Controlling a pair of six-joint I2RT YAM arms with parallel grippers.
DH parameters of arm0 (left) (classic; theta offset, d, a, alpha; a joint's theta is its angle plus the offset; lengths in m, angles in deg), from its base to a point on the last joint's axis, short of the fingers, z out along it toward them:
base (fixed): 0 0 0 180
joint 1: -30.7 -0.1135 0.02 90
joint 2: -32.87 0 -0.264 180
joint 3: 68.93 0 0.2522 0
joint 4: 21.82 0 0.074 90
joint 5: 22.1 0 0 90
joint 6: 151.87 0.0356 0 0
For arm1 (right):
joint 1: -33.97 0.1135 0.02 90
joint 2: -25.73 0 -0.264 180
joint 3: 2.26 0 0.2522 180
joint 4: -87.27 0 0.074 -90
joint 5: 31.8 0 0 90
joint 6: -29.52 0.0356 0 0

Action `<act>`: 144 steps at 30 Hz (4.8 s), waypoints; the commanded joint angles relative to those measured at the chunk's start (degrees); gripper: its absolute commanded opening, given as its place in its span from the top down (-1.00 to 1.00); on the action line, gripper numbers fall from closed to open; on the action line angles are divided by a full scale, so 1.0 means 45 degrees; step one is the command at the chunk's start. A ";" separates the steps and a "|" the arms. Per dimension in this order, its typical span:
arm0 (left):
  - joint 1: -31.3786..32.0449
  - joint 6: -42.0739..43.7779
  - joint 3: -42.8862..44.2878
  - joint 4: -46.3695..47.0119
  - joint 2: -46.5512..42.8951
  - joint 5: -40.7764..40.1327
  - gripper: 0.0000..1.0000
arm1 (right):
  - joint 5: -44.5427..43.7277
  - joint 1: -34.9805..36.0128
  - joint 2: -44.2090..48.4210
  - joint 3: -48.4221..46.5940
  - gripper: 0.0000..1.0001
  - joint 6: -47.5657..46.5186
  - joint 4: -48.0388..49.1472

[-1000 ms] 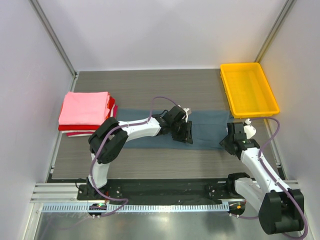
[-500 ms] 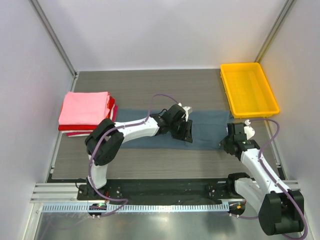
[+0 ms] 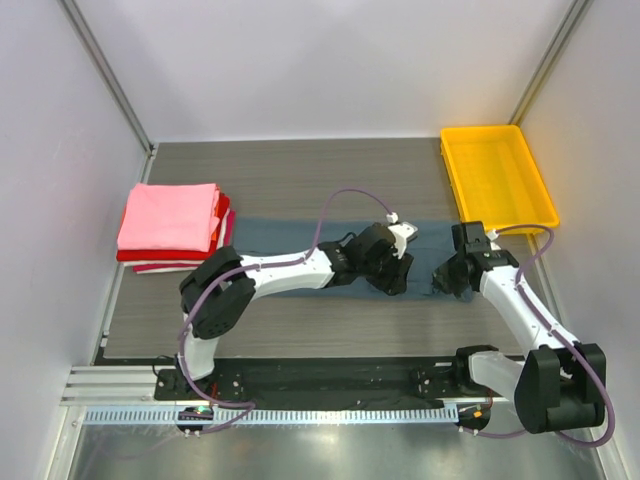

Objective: Fold and stack the t-shirts
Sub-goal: Fold the tshirt

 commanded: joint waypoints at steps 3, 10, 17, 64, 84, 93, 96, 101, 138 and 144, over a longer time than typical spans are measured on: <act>0.0239 0.1569 -0.0241 0.3409 0.0425 -0.0676 0.03 | 0.0854 -0.0459 -0.0504 -0.1130 0.98 0.0727 -0.0822; 0.1058 0.3731 -0.1412 0.6322 0.0699 -0.2292 0.02 | 0.2397 -0.0949 -0.1384 -0.1522 0.98 0.0806 -0.0881; 0.1508 0.4303 -0.2837 1.0299 0.1071 -0.2784 -0.03 | 0.3412 -0.2159 -0.1618 -0.1600 0.98 0.0572 -0.0920; 0.2407 0.5183 -0.1746 1.2226 0.3356 -0.3568 0.85 | 0.4255 -0.3742 -0.2263 -0.2068 0.95 -0.0425 -0.1213; 0.1257 0.2470 0.0632 0.6645 0.2692 0.0024 0.99 | 0.1813 -0.3839 0.0196 -0.1230 0.11 -0.2240 -0.0511; 0.0279 0.1473 0.2745 0.3965 0.3589 0.2368 0.99 | 0.1363 -0.3839 0.1933 -0.0234 0.14 -0.2709 -0.0354; 0.0064 0.1433 0.3525 0.2915 0.4037 0.3326 0.99 | 0.1285 -0.3820 0.2305 -0.0018 0.18 -0.2865 -0.0198; 0.0005 0.1882 0.5167 0.1074 0.4761 0.4613 0.99 | 0.1362 -0.3820 0.2931 0.0177 0.21 -0.3529 0.0114; -0.1167 -0.1790 1.0149 -0.2307 0.8180 0.7801 0.95 | 0.4449 -0.3820 0.1937 0.2384 0.57 -0.3805 0.4331; -0.1167 -0.1751 1.0383 -0.2287 0.8277 0.7703 0.93 | 0.4117 -0.3820 0.1235 0.2502 0.72 -0.3530 0.5152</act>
